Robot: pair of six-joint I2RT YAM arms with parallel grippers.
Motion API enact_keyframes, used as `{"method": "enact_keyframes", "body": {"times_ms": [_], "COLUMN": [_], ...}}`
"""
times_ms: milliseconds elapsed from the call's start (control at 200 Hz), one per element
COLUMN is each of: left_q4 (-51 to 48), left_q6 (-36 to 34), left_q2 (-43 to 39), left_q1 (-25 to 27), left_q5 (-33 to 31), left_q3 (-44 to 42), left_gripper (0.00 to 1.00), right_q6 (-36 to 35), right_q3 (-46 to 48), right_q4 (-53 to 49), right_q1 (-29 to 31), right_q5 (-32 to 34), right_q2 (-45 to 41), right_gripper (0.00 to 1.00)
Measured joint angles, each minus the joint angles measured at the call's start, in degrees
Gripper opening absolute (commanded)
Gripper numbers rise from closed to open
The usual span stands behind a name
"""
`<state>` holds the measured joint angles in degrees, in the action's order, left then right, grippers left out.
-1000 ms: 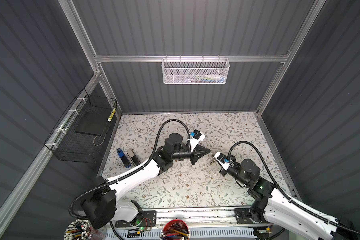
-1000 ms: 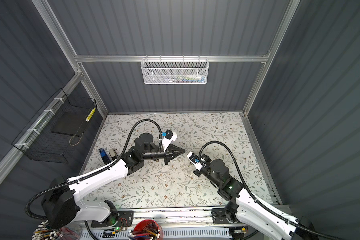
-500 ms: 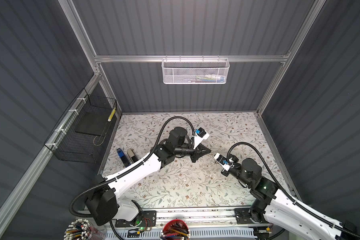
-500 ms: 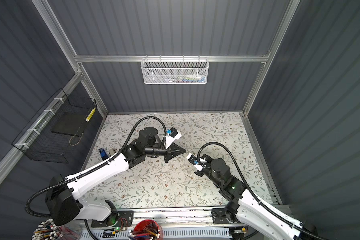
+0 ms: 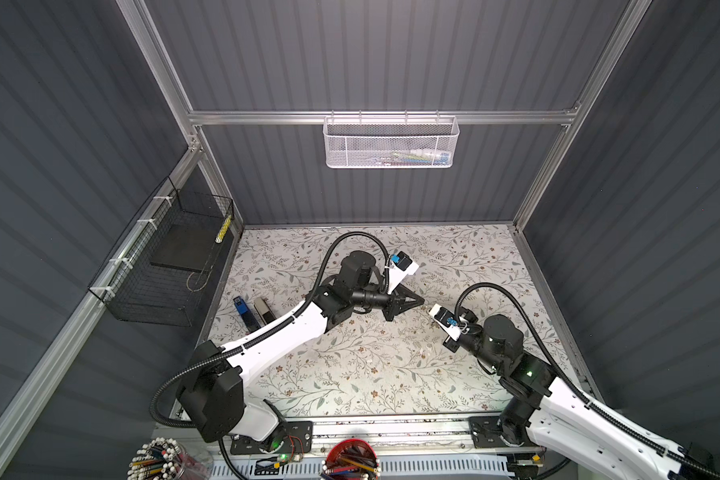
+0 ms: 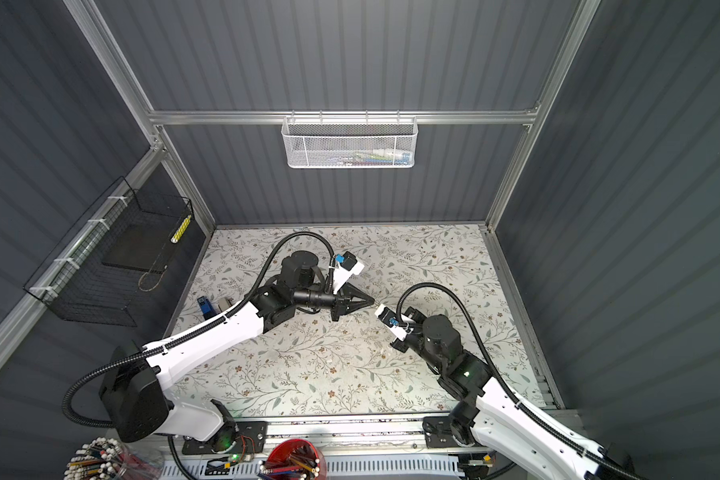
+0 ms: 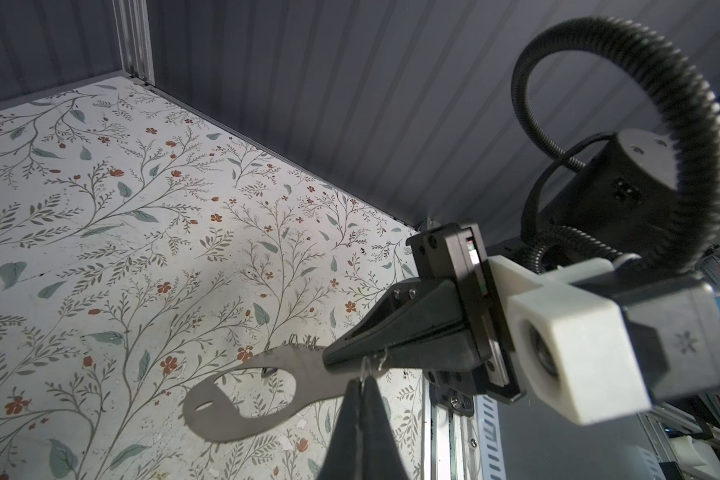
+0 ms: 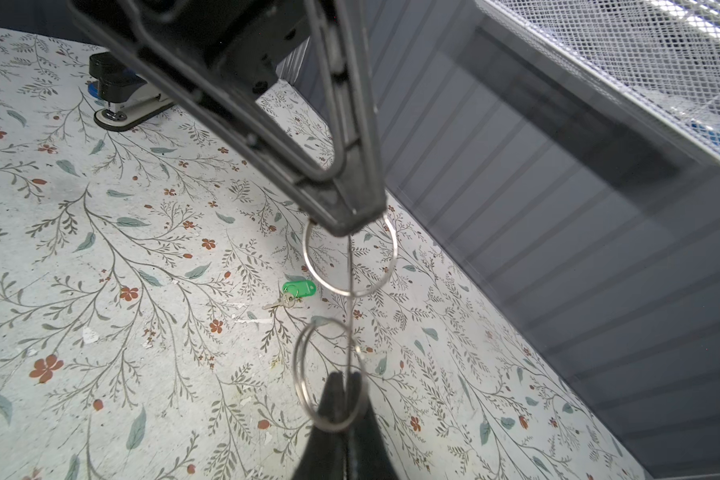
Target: Put the keys on the keyring
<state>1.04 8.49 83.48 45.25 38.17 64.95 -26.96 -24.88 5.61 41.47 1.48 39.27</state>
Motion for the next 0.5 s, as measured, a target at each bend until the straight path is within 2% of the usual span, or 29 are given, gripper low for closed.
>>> {"method": "enact_keyframes", "body": {"times_ms": [275,500], "left_q4": [5.9,9.2], "left_q6": [2.58,2.54], "left_q2": [0.0,-1.64], "left_q1": [0.0,0.02], "left_q5": [0.11,-2.8], "left_q3": [-2.54,-5.53], "left_gripper": [0.0,0.0], "right_q6": [7.04,10.78], "right_q3": [-0.04,-0.13], "right_q4": [0.42,0.22], "right_q1": [-0.74,-0.94], "right_q5": [-2.91,-4.96], "right_q2": [0.61,1.18], "right_gripper": [0.0,0.0]}}
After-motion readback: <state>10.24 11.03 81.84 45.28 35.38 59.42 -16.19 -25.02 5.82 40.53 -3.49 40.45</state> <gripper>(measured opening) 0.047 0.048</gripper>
